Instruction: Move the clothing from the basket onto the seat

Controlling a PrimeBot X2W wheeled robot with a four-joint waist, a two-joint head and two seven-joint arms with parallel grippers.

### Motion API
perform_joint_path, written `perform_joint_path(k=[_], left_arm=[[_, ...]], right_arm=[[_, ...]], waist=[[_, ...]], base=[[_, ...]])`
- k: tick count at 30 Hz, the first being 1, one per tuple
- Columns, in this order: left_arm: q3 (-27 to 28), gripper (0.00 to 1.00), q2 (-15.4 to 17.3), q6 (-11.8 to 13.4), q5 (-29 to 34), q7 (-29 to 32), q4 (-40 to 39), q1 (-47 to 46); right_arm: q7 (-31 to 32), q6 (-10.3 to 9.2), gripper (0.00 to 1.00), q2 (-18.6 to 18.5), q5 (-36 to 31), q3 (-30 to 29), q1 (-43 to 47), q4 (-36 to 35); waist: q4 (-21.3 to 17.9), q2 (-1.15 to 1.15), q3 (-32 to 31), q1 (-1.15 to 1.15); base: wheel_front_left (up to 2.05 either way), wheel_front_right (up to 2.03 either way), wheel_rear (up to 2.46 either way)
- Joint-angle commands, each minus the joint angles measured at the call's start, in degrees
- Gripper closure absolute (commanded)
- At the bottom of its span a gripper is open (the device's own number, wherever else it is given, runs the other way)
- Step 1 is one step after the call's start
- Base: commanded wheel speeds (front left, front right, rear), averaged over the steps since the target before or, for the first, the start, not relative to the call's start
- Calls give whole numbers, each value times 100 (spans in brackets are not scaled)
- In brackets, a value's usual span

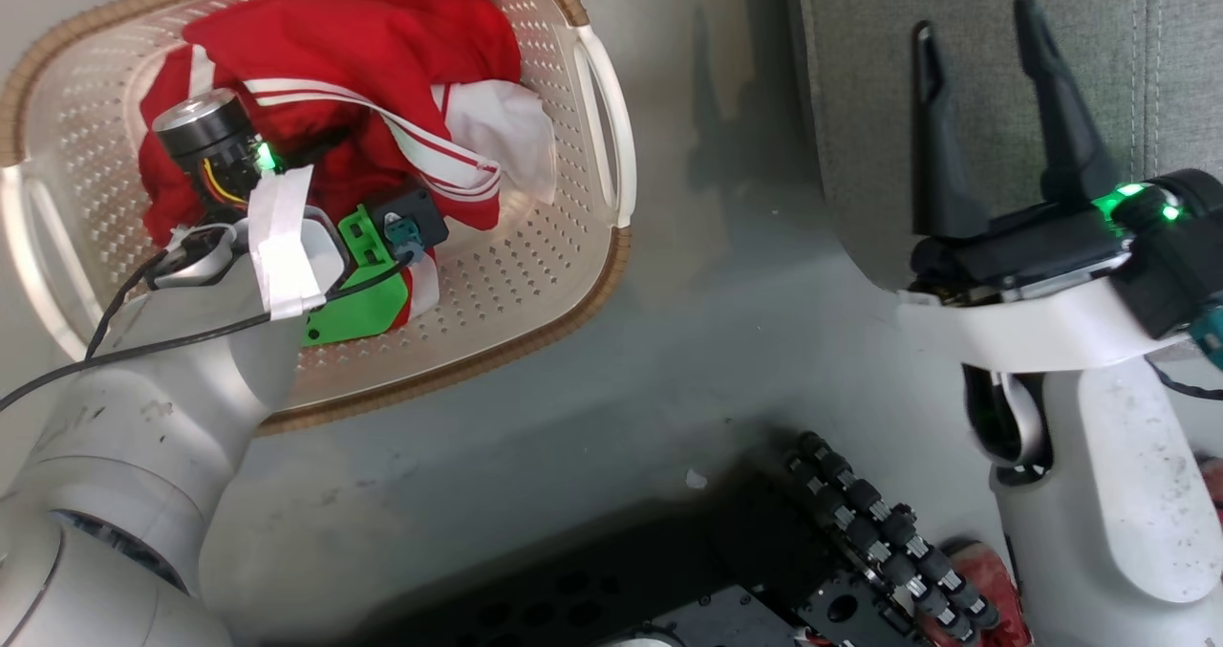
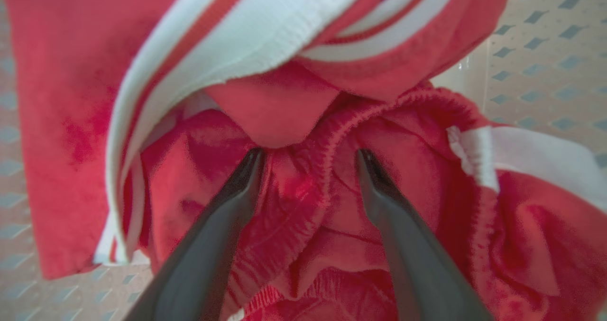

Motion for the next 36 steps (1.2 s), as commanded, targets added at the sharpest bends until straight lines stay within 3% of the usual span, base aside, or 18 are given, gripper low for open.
perform_joint_path(k=[1,4,5,6,7,14,17,22,25,36], left_arm=[[-19,0,51,-8,-82,41,16,-123],[-169,0,43,-9,-222,170,24,-146],[-205,25,47,-9,-247,172,26,-159],[-275,91,65,-9,-277,128,25,-200],[-304,100,75,-9,-290,114,24,-214],[-174,100,64,11,-688,-72,22,-90],[32,100,-60,167,-983,-253,19,153],[529,100,-336,477,-1602,-499,-190,806],[791,100,-434,530,-1936,-535,-523,1266],[1731,100,-217,973,-2547,-537,-2585,3325]], right_arm=[[-18,-2,0,-9,69,-76,-80,-50],[-18,-2,0,-5,140,-165,-56,-90],[-18,-2,0,-6,152,-178,-55,-90],[-18,-2,0,-6,161,-192,-63,-85],[-18,-2,0,-7,167,-198,-77,-78],[-18,-2,0,-6,315,-303,-144,-42],[-18,-2,0,-10,318,-309,-115,4],[-18,-2,0,-13,242,-387,200,140],[-19,-2,0,-13,217,-374,423,242],[-19,-2,0,-16,24,-55,1654,697]], waist=[[-107,0,179,0],[-71,0,220,0],[-65,0,226,0],[-52,0,238,0],[-46,0,242,0],[46,0,-78,0],[146,0,-470,0],[450,0,-1426,0],[614,0,-2055,0],[1007,0,-4520,0]], base=[[0,0,0],[0,0,0],[0,0,0],[0,0,0],[0,0,0],[0,0,0],[0,0,0],[0,0,0],[0,0,0],[0,0,0]])
